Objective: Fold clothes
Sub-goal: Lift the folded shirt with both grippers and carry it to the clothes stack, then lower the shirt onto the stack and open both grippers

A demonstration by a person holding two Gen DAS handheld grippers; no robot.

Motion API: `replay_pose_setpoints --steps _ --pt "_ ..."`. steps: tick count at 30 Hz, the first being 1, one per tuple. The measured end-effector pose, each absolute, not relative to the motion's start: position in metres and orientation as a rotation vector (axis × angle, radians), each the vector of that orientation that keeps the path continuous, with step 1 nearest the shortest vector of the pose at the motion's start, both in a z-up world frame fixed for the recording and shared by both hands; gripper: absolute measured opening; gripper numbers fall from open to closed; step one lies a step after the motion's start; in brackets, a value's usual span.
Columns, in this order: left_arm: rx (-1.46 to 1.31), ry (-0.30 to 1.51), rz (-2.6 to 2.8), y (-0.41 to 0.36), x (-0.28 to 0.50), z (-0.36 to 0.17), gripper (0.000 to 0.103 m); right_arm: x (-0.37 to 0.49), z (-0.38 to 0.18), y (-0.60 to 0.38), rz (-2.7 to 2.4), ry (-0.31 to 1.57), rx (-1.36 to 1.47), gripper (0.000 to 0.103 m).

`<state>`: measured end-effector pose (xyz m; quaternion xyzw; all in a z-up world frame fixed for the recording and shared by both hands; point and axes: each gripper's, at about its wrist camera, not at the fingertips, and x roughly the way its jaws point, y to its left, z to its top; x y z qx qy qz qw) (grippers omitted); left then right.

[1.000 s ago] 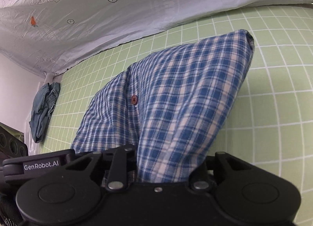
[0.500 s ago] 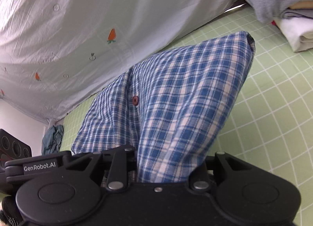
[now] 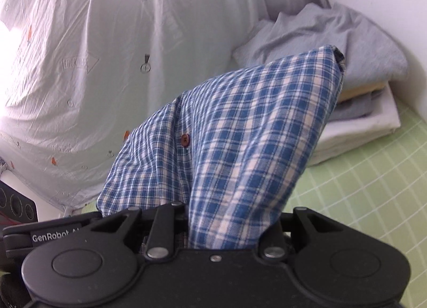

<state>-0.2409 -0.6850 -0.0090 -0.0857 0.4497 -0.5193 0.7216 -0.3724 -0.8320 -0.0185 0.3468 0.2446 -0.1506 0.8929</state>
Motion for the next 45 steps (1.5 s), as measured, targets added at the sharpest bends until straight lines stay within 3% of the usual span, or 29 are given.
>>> replay_pose_setpoints --steps 8,16,17,18,19,20,21,24,27,32,35,37,40,45 --pt "-0.276 0.857 -1.224 -0.797 -0.235 0.036 0.039 -0.372 0.042 -0.93 -0.349 0.394 0.549 0.027" --pt "-0.3 0.751 -1.252 -0.915 -0.168 0.06 0.042 -0.314 0.074 -1.033 -0.387 0.283 0.43 0.03" --pt "-0.285 0.751 -1.22 -0.925 -0.159 0.055 0.046 -0.303 0.072 -1.046 -0.4 0.276 0.42 0.034" --pt "-0.271 0.75 -1.188 -0.935 -0.149 0.051 0.058 -0.291 0.067 -1.059 -0.43 0.268 0.408 0.046" --pt "-0.258 0.75 -1.152 -0.944 -0.14 0.045 0.069 -0.28 0.057 -1.071 -0.465 0.262 0.388 0.066" --pt "-0.254 0.756 -1.093 -0.949 -0.128 0.037 0.071 -0.268 0.047 -1.083 -0.499 0.255 0.368 0.074" --pt "-0.251 0.763 -1.035 -0.953 -0.117 0.028 0.071 -0.259 0.036 -1.092 -0.556 0.29 0.346 0.081" --pt "-0.229 0.787 -0.9 -0.948 -0.1 0.001 0.071 -0.247 0.014 -1.101 -0.695 0.337 0.257 0.077" --pt "-0.182 0.776 -0.845 -0.942 -0.096 -0.012 0.079 -0.265 0.015 -1.085 -0.769 0.242 0.131 0.086" --pt "-0.165 0.751 -0.809 -0.925 -0.099 -0.019 0.092 -0.285 0.015 -1.048 -0.73 0.089 0.003 0.086" --pt "-0.12 0.795 -0.794 -0.921 -0.098 -0.029 0.094 -0.269 -0.014 -1.055 -0.662 0.233 0.117 0.087" --pt "-0.076 0.83 -0.788 -0.915 -0.1 -0.032 0.094 -0.259 -0.035 -1.063 -0.696 0.363 0.187 0.081" --pt "-0.02 0.766 -0.821 -0.899 -0.116 -0.023 0.094 -0.27 -0.029 -1.058 -0.715 0.344 0.22 0.081" --pt "0.034 0.692 -0.868 -0.864 -0.16 -0.005 0.099 -0.302 -0.008 -1.034 -0.759 0.319 0.22 0.097"
